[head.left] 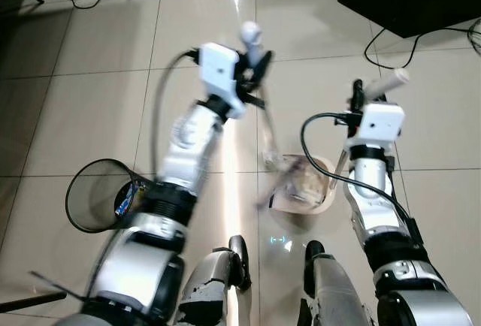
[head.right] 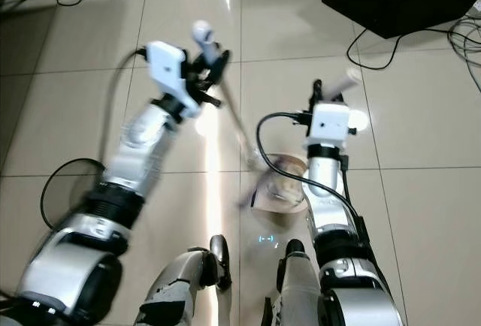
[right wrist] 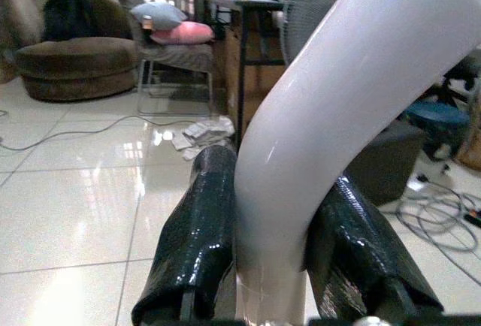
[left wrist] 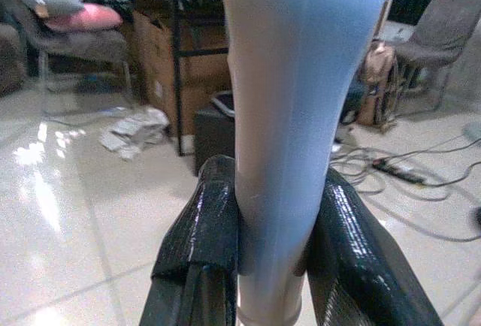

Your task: Sweep floor

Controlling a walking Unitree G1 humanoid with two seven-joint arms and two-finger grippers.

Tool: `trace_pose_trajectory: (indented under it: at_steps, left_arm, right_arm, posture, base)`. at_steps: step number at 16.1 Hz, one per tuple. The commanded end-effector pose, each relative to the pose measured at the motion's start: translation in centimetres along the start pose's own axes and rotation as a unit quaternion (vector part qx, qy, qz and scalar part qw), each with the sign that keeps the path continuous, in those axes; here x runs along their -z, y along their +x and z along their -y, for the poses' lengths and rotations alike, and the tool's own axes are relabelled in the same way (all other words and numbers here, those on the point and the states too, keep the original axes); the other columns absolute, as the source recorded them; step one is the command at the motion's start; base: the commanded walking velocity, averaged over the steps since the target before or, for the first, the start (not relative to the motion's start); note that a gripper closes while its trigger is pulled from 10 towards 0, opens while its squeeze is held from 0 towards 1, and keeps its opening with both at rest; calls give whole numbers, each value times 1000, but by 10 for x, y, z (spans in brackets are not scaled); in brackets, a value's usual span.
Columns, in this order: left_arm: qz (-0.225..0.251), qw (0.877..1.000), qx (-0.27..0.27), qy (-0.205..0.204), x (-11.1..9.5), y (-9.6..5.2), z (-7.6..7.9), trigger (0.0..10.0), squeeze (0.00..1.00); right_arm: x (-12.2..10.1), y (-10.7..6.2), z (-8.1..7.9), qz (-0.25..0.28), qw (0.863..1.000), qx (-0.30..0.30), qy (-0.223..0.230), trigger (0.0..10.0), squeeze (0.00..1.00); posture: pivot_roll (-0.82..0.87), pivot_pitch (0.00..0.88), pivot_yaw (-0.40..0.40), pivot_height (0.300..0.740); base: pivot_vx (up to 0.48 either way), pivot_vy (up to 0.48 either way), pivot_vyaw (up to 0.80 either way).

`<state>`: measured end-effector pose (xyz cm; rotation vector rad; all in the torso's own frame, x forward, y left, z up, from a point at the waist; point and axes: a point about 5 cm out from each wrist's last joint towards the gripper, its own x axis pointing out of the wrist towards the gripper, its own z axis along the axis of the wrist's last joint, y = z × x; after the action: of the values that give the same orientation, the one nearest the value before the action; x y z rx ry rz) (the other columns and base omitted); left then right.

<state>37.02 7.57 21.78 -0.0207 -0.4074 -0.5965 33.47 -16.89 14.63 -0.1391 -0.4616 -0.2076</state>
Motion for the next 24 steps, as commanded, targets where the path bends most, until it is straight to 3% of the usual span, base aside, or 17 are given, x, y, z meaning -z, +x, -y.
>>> trace_pose_trajectory:
  at_steps: [1, 3, 5, 7, 9, 13, 15, 17, 19, 22, 24]
  left_arm:
    - [38, 999, -4, 22, -19, 1, -12, 10000, 0]
    - [53, 998, -25, 32, -38, 1, -39, 10000, 0]
    - [51, 997, -41, 44, -42, -2, -53, 10000, 0]
    - [21, 995, -66, 69, -32, -10, -66, 10000, 0]
    - [-15, 993, -81, 85, -17, -20, -69, 10000, 0]
    - [-74, 986, -115, 95, 18, -57, -70, 10000, 0]
    - [-111, 981, -145, 70, 38, -81, -68, 10000, 0]
    - [-132, 980, -140, 46, 50, -94, -60, 10000, 0]
    - [-165, 973, -155, 35, 64, -128, -49, 10000, 0]
    - [-187, 962, -195, 24, 62, -165, -51, 10000, 0]
    - [-197, 959, -202, 24, 64, -179, -47, 10000, 0]
  right_arm:
    - [8, -12, 0, -22, 1000, 7, 14, 10000, 0]
    - [7, -24, 13, -16, 999, 27, 29, 10000, 0]
    - [8, -31, 20, -15, 999, 27, 28, 10000, 0]
    - [5, -33, 32, -12, 998, 45, 36, 10000, 0]
    - [-4, -31, 38, -1, 998, 53, 43, 10000, 0]
    - [-38, -22, 48, 25, 995, 70, 67, 10000, 0]
    - [-70, -11, 54, 40, 993, 71, 86, 10000, 0]
    - [-80, -4, 57, 24, 993, 73, 88, 10000, 0]
    - [-98, 3, 56, 1, 992, 61, 112, 10000, 0]
    - [-120, 16, 57, 11, 991, 52, 120, 10000, 0]
    - [-138, 30, 59, 38, 988, 52, 141, 10000, 0]
  posture:
    - [117, 305, 174, 740]
    - [104, 277, 167, 740]
    - [93, 265, 163, 740]
    - [74, 243, 158, 740]
    - [57, 241, 153, 740]
    - [-19, 186, 133, 740]
    - [-62, 142, 120, 740]
    - [-71, 129, 114, 740]
    - [-79, 104, 128, 740]
    - [-70, 84, 142, 740]
    - [-77, 81, 134, 740]
  base:
    - [0, 0, 0]
    - [0, 0, 0]
    - [0, 0, 0]
    - [0, 0, 0]
    - [0, 0, 0]
    - [0, 0, 0]
    - [0, 0, 0]
    - [0, 0, 0]
    - [0, 0, 0]
    - [0, 0, 267]
    - [0, 0, 800]
